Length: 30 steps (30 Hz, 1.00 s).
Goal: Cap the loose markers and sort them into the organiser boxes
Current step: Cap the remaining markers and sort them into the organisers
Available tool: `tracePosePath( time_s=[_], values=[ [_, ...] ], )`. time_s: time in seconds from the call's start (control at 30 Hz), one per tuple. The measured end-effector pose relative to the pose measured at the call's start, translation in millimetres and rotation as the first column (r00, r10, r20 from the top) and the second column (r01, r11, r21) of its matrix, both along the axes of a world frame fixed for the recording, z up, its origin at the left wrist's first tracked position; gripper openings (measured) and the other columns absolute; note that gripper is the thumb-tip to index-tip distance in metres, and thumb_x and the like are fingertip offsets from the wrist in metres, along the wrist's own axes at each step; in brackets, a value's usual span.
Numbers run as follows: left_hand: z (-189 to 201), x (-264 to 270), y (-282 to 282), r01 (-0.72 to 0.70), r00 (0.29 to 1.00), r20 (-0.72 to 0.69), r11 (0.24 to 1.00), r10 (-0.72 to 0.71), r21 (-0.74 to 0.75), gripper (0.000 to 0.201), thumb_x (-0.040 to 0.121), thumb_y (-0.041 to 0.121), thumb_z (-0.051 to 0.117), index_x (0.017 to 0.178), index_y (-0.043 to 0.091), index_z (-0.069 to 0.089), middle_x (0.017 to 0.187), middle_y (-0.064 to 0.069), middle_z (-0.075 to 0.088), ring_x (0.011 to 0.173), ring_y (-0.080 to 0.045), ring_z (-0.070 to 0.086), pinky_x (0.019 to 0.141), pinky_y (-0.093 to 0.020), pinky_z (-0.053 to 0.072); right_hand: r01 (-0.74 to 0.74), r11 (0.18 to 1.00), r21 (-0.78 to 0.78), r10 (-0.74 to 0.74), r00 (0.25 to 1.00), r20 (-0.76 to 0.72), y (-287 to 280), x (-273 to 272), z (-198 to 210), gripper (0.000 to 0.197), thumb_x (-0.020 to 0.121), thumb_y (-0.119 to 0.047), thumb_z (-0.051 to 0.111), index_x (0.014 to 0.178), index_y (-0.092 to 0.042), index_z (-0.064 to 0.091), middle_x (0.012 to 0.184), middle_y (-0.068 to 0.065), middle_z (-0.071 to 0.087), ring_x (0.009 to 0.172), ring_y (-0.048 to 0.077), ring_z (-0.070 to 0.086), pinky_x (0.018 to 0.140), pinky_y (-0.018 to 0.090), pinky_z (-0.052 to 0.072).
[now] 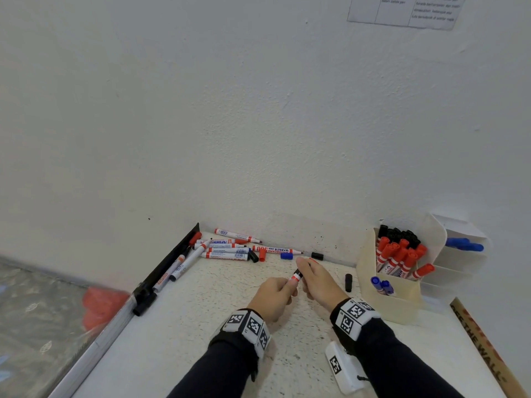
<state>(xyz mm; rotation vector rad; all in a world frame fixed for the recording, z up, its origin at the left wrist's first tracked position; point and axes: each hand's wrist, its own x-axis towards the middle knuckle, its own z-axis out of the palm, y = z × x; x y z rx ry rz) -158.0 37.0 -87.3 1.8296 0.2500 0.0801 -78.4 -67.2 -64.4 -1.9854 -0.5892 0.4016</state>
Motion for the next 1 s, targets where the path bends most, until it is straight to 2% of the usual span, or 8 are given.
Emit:
tracePosePath(
  time_s=[0.17,0.3,0.43,0.53,0.67,0.8,0.9,1.0],
  values=[
    [4.3,-2.2,-3.7,0.015,0.998,-0.050,0.983,-0.025,-0.184,0.044,0.099,0.042,0.032,0.062,0.018,0.040,0.039,0.012,0.033,0.030,-0.005,0.021,0.035,-0.014,0.017,-0.057,0.998,-0.009,0.057,0.998,0.037,-2.4,-1.2,3.7,0.041,0.098,-0.039,0.035,0.101,-0.002,0.052,0.061,-0.004,0.035,0.050,0.007,0.032,0.042,0.014,0.027],
    [2.0,-2.2,-2.5,0.039,0.998,-0.050,0.994,-0.044,-0.107,0.042,0.098,0.042,0.037,0.069,0.016,0.051,0.050,0.008,0.041,0.032,-0.005,0.029,0.036,-0.018,0.023,-0.053,0.998,-0.038,0.055,0.996,0.077,-8.6,-2.1,-0.5,0.039,0.098,-0.039,0.035,0.081,-0.008,0.051,0.061,-0.002,0.040,0.051,0.009,0.037,0.049,0.019,0.033],
    [10.5,-10.1,1.4,0.091,0.992,-0.086,0.995,-0.088,0.041,0.031,0.095,0.040,0.044,0.098,0.019,0.066,0.078,0.006,0.064,0.063,-0.009,0.053,0.063,-0.022,0.044,0.000,0.998,-0.058,0.003,0.999,0.050,-22.8,-0.9,-4.0,0.039,0.098,-0.040,0.032,0.081,-0.013,0.055,0.062,-0.001,0.049,0.050,0.010,0.044,0.044,0.014,0.036],
    [24.7,-18.2,13.6,0.063,0.995,-0.081,0.989,-0.052,0.136,0.034,0.094,0.033,0.048,0.124,0.018,0.058,0.116,0.002,0.062,0.098,-0.012,0.055,0.092,-0.028,0.042,0.091,0.996,-0.013,-0.090,0.995,0.036,-32.7,0.9,-0.5,0.034,0.099,-0.038,0.033,0.092,-0.015,0.057,0.065,0.000,0.048,0.053,0.011,0.044,0.045,0.016,0.035],
    [49.0,-35.1,35.6,-0.003,0.991,-0.124,0.932,0.052,0.362,0.035,0.095,0.032,0.047,0.125,0.016,0.053,0.127,-0.001,0.056,0.110,-0.013,0.051,0.093,-0.024,0.038,0.184,0.982,0.042,-0.187,0.976,0.112,-35.9,-3.6,9.8,0.032,0.098,-0.037,0.034,0.077,-0.020,0.050,0.067,0.001,0.048,0.055,0.014,0.045,0.049,0.020,0.036],
    [56.7,-61.6,54.8,0.209,0.865,-0.478,0.756,0.153,0.620,0.053,0.091,0.047,0.047,0.130,0.010,0.046,0.132,-0.008,0.052,0.118,-0.021,0.051,0.097,-0.032,0.040,0.211,0.972,0.100,-0.225,0.960,0.164,-34.3,-14.1,22.1,0.030,0.098,-0.036,0.035,0.075,-0.021,0.045,0.073,0.006,0.053,0.056,0.016,0.045,0.050,0.023,0.037],
    [49.6,-85.8,63.0,0.370,0.750,-0.630,0.664,0.199,0.650,0.078,0.080,0.064,0.053,0.135,0.010,0.043,0.137,-0.007,0.049,0.123,-0.023,0.047,0.104,-0.036,0.037,0.204,0.975,0.091,-0.219,0.952,0.212,-32.4,-23.8,28.0,0.028,0.098,-0.036,0.036,0.078,-0.019,0.046,0.076,0.010,0.055,0.057,0.018,0.046,0.052,0.025,0.039],
    [34.7,-106.9,60.5,0.501,0.676,-0.716,0.602,0.177,0.622,0.078,0.067,0.071,0.062,0.116,0.011,0.060,0.101,-0.004,0.061,0.092,-0.020,0.053,0.089,-0.030,0.045,0.193,0.977,0.090,-0.209,0.950,0.231,-30.8,-33.6,33.8,0.026,0.097,-0.034,0.039,0.086,-0.013,0.050,0.078,0.012,0.056,0.060,0.021,0.048,0.053,0.026,0.040]
  ],
)
